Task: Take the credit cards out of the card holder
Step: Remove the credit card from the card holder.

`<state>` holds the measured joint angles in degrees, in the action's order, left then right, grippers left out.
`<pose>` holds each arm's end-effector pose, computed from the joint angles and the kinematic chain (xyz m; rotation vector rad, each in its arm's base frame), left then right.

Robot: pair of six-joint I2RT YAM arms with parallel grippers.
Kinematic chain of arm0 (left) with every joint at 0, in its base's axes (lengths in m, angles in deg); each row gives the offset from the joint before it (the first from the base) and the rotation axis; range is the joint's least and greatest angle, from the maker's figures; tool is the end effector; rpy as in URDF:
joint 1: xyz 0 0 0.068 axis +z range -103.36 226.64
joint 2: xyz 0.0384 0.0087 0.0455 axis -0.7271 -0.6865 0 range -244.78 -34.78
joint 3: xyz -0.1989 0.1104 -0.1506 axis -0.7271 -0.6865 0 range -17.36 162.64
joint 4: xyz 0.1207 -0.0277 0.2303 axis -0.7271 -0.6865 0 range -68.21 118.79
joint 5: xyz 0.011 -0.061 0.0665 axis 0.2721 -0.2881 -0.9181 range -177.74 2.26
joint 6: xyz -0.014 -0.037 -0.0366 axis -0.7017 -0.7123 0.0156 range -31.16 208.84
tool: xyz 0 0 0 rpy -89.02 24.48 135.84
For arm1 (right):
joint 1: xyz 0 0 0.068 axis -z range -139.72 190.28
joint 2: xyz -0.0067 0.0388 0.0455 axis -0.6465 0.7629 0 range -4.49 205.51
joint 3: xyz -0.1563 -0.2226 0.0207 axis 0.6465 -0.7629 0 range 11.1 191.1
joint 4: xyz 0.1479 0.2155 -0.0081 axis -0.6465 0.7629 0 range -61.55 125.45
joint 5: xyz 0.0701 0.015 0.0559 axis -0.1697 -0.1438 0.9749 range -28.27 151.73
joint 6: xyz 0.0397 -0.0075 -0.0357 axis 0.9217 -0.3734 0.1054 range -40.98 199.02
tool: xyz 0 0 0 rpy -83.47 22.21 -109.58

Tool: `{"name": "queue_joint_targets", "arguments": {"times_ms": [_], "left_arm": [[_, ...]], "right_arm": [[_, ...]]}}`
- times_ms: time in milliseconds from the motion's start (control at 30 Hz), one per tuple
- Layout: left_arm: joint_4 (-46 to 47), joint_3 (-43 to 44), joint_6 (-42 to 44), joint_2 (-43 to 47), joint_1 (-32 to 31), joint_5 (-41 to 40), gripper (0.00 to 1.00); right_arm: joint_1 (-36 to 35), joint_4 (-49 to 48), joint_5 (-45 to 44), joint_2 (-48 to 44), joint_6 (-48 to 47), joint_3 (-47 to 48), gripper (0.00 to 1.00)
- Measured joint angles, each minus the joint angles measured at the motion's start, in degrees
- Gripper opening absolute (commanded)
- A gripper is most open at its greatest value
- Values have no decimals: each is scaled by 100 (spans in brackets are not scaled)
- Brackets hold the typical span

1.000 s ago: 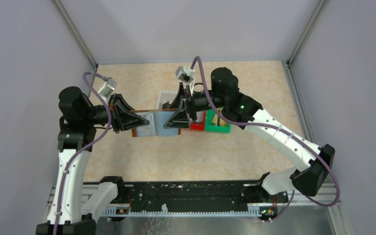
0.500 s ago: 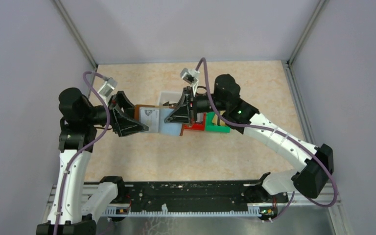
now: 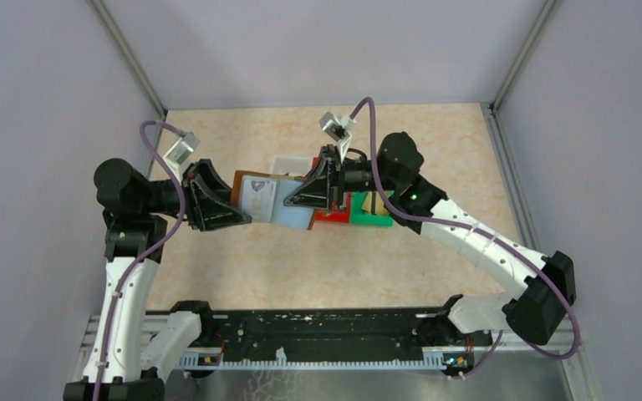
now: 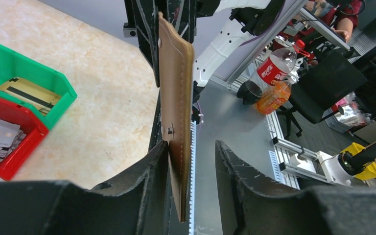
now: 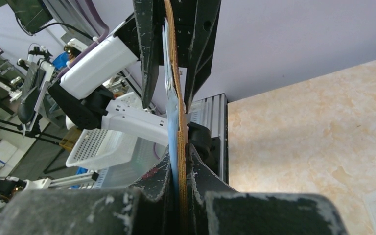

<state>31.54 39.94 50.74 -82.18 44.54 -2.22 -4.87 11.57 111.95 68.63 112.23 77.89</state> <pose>0.1459 -0.0410 0.4259 0.9197 1.5237 -1.5117 0.1842 0.2241 0.4164 -0.9881 1.3907 1.6694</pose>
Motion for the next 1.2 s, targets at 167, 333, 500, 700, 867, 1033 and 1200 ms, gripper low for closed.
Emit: {"name": "queue_joint_targets", "arguments": {"times_ms": [167,333,500,700,867,1033,1200], "left_arm": [[197,0,-173,-2,0,57,27],[319,0,-295,-7,0,74,21],[396,0,-348,-9,0,63,9],[319,-2,-225,-7,0,-28,2],[-26,-2,103,-7,0,-153,0],[-503,22,509,-11,0,-341,0],[-1226,179,1034,-57,0,-765,0]], "right_arm": [[0,-35,26,-4,4,-155,0],[0,-31,70,-39,7,-190,0],[0,-98,212,-90,57,-190,21],[0,-109,192,-101,107,-188,55],[39,299,-37,-186,-11,-127,69],[339,942,-603,-505,-181,188,70],[525,1189,-1294,-1021,-221,647,64]]}}
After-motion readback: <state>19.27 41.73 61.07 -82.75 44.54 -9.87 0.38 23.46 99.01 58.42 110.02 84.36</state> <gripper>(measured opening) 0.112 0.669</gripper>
